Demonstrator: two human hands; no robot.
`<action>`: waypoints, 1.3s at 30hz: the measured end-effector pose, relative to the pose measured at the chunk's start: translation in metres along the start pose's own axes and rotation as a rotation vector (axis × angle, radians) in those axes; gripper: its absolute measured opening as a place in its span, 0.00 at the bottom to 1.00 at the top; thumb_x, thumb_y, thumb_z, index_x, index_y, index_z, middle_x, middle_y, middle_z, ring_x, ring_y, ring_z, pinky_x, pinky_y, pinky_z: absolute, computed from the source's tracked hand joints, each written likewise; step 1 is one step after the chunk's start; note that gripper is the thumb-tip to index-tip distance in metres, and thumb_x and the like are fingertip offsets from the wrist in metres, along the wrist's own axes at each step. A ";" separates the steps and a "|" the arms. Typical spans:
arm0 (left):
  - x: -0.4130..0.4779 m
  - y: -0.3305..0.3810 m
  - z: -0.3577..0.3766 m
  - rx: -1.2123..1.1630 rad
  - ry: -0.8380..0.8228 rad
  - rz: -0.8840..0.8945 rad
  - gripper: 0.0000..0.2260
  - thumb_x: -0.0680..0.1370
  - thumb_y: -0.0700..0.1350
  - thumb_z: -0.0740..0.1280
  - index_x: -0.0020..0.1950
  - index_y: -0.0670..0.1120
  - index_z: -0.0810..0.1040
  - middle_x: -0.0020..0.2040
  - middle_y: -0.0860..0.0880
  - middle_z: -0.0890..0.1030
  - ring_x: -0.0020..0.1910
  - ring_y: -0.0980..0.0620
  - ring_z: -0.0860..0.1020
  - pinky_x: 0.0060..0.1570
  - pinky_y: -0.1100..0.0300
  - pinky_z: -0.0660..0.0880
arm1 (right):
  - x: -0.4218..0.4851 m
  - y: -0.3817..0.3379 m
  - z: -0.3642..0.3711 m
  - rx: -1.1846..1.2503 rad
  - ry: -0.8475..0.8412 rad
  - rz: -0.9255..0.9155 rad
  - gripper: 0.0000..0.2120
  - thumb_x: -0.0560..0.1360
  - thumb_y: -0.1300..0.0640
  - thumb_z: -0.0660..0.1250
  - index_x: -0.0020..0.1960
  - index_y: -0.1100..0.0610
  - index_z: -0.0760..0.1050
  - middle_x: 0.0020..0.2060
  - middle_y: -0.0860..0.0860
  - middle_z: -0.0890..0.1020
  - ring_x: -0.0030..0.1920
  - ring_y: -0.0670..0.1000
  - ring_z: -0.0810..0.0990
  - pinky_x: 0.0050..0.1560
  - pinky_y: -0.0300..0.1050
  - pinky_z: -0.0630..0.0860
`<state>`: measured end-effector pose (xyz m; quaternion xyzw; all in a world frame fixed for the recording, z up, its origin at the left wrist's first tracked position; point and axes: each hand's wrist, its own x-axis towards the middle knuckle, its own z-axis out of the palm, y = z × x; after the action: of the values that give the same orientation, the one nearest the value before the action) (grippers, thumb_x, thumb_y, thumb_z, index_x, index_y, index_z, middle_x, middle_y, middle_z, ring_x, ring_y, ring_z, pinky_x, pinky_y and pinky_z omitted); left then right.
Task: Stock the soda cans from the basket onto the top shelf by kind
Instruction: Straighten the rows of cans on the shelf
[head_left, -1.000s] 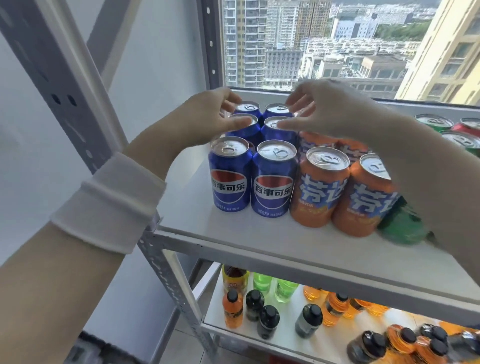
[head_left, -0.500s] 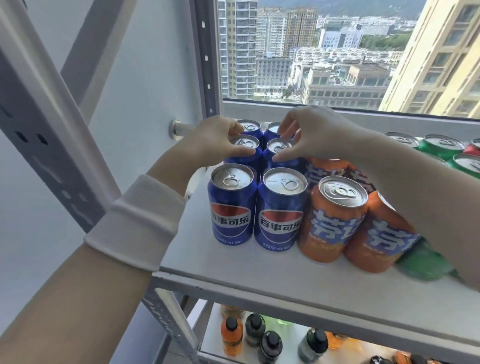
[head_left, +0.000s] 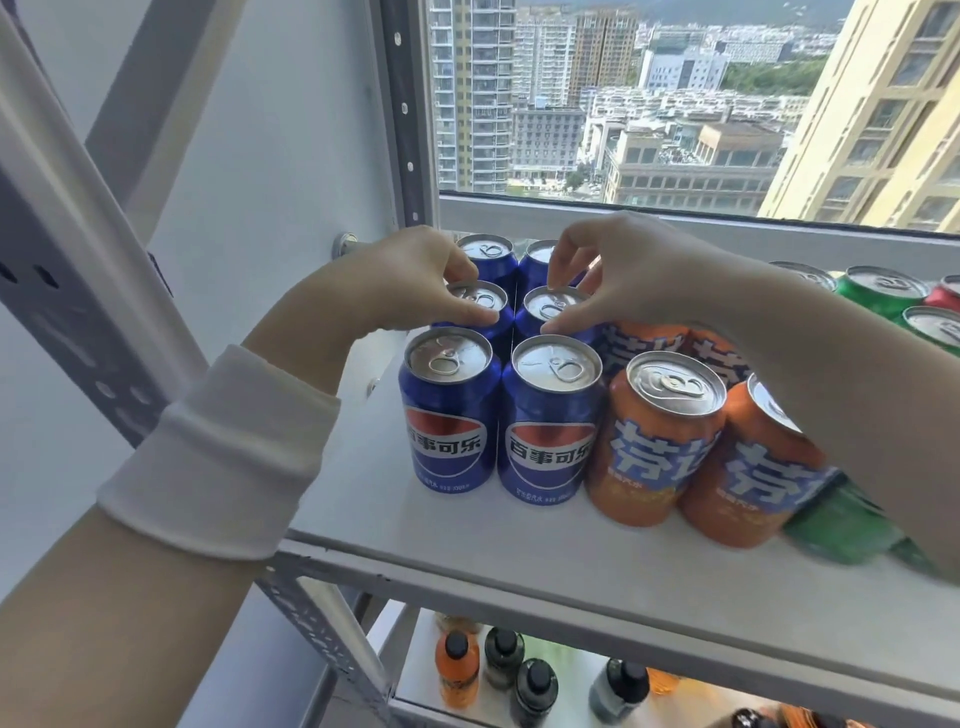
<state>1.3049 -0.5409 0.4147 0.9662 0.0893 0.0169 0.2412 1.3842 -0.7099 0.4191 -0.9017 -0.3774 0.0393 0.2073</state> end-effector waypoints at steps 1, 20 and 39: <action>0.000 0.000 -0.001 0.006 -0.015 -0.002 0.24 0.70 0.54 0.72 0.58 0.39 0.77 0.50 0.44 0.79 0.54 0.41 0.78 0.54 0.47 0.75 | 0.000 0.000 0.000 0.008 -0.004 0.002 0.18 0.63 0.49 0.77 0.48 0.49 0.72 0.48 0.46 0.77 0.48 0.48 0.77 0.39 0.39 0.69; 0.083 -0.021 0.007 -0.197 0.042 0.032 0.25 0.72 0.50 0.72 0.67 0.46 0.72 0.66 0.48 0.74 0.61 0.53 0.72 0.56 0.62 0.66 | 0.070 0.018 -0.004 -0.168 -0.023 0.045 0.29 0.67 0.48 0.74 0.64 0.57 0.72 0.59 0.53 0.79 0.58 0.52 0.76 0.54 0.41 0.68; 0.071 -0.012 -0.001 -0.197 -0.027 -0.026 0.24 0.71 0.47 0.72 0.66 0.46 0.73 0.63 0.48 0.75 0.52 0.50 0.75 0.48 0.58 0.77 | 0.057 0.018 -0.004 -0.033 -0.013 0.024 0.27 0.66 0.51 0.75 0.62 0.56 0.73 0.55 0.51 0.80 0.47 0.47 0.75 0.38 0.33 0.68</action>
<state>1.3725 -0.5170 0.4087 0.9367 0.0965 0.0095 0.3366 1.4378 -0.6833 0.4202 -0.9092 -0.3684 0.0413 0.1895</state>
